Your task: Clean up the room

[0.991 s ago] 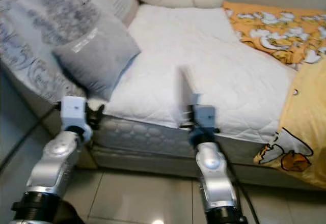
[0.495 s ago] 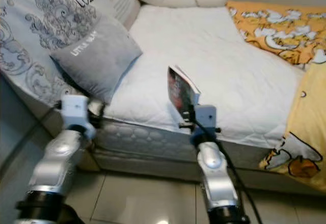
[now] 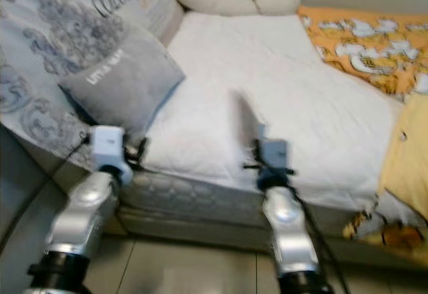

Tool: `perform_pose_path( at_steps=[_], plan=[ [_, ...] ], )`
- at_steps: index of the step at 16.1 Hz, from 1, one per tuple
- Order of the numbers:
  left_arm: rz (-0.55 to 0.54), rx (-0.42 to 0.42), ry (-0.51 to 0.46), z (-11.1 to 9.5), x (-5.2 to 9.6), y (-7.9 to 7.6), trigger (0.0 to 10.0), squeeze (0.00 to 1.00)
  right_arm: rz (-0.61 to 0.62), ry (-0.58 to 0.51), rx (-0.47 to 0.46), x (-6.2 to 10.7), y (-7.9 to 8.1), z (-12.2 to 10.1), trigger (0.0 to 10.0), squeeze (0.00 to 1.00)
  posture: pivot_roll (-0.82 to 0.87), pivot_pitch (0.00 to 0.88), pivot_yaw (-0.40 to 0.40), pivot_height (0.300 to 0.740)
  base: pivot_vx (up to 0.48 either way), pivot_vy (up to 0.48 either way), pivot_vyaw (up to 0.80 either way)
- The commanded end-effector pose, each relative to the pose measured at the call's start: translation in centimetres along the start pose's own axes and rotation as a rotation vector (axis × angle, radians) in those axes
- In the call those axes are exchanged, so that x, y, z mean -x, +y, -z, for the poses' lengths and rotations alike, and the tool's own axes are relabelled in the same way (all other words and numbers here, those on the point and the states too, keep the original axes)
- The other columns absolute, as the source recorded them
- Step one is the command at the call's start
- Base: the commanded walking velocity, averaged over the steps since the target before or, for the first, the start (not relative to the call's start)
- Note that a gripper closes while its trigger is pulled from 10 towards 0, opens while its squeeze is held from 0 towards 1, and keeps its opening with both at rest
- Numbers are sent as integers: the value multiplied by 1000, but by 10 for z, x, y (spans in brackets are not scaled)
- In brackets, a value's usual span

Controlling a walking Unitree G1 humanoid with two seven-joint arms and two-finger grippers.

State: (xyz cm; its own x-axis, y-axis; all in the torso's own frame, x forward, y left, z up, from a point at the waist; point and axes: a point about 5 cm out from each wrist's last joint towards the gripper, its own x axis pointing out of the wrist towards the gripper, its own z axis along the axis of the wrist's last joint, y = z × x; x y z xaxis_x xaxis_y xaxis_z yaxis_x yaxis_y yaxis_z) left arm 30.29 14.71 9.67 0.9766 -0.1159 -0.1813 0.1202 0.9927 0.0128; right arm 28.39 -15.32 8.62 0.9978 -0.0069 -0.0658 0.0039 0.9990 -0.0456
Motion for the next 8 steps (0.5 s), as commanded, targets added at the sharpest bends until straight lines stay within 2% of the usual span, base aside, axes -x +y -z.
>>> perform_pose_path(
  at_steps=[1,8],
  plan=[
    [-32,-10,-5,-4,-1,12,10000,0,-28,-68,-9,-4,10,-16,10000,0,-24,0,9,740,386,0,0],
    [-30,-10,-7,-6,-3,13,10000,0,-21,-75,-9,-4,10,-17,10000,0,-25,0,12,740,388,0,0]
  ],
)
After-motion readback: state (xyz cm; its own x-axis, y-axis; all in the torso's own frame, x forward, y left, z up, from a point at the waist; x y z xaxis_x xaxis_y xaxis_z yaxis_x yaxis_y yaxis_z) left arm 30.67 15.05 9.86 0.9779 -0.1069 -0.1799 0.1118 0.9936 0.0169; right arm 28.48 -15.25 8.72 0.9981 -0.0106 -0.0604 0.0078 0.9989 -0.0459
